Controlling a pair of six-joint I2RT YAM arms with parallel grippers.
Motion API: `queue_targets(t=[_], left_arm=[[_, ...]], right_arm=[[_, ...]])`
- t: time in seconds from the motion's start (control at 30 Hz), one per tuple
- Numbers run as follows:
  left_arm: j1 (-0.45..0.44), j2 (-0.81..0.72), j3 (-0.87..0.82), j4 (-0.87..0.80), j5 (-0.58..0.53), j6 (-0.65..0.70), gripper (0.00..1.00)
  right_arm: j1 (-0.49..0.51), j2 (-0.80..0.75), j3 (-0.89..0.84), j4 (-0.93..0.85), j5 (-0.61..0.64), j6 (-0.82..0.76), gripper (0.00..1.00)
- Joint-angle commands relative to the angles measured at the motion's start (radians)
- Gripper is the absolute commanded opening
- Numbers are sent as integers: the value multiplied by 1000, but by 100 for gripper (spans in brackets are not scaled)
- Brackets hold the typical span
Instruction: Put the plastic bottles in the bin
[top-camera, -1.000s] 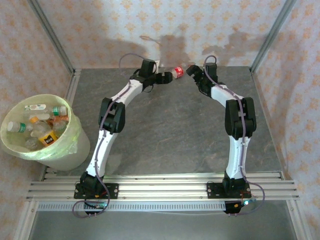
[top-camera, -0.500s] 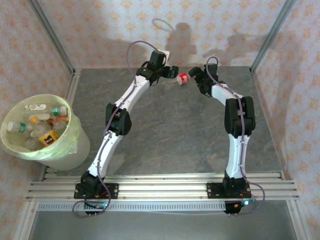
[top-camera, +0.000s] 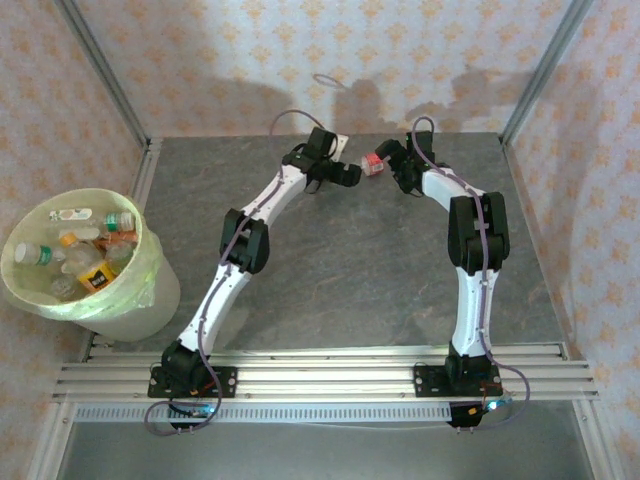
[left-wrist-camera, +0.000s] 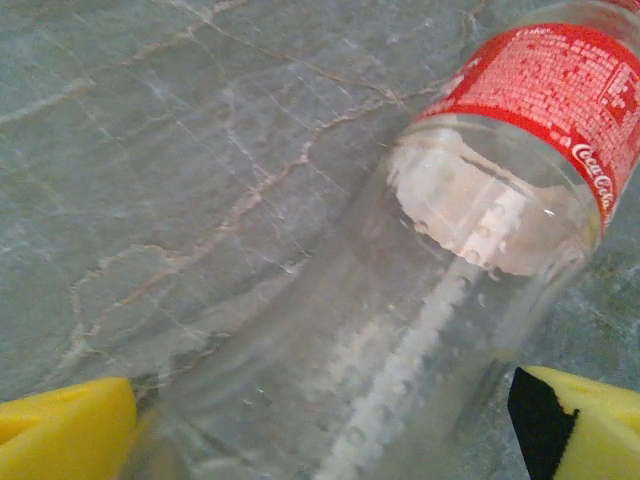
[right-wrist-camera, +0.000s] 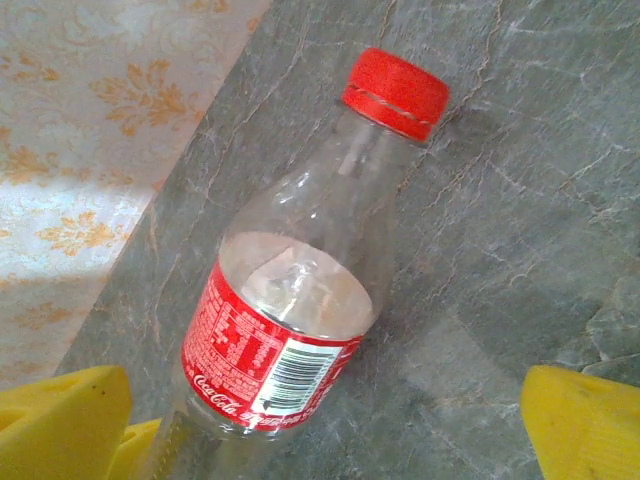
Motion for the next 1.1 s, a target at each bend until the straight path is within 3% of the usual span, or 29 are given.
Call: queue_targets(t=[0.0, 0.33, 0.53, 0.77, 0.9, 1.07], left_arm=[[-35, -8, 16, -37, -1, 40, 95], [-83, -73, -88, -109, -33, 139, 78], [-119, -145, -207, -151, -115, 213, 64], [-156, -334, -532, 6, -190, 188, 50], [-163, -473, -726, 126, -221, 109, 41], [-164, -692, -1003, 270, -286, -22, 39]], right_arm=[[0, -8, 28, -25, -23, -4, 100], [0, -60, -25, -24, -65, 3, 99], [-3, -145, -82, -115, -28, -50, 100], [-12, -273, -195, -172, -3, -86, 100], [-14, -367, -254, -178, 7, -111, 100], [-14, -505, -323, -182, 52, -151, 100]])
